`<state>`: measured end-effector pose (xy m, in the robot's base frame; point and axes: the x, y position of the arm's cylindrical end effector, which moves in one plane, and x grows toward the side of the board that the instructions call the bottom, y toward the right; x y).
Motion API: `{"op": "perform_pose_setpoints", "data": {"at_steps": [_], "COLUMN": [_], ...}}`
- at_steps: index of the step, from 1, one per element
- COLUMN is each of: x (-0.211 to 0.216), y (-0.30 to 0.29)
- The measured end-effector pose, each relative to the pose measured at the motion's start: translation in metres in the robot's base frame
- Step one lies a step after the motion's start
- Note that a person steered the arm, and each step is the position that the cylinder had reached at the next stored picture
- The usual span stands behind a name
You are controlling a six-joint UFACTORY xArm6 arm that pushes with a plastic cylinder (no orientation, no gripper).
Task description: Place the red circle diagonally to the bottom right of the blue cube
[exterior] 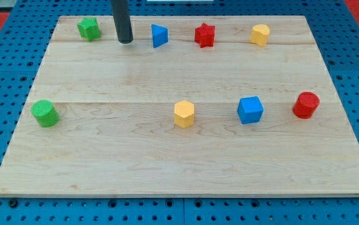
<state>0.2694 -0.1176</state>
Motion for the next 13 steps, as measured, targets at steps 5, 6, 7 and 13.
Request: {"op": "perform_pose_setpoints", "data": {"at_steps": [5,6,7,13], "x": [0.046,0.057,0.121,0.113], "y": [-0.007,-0.007,0.080,0.253]}}
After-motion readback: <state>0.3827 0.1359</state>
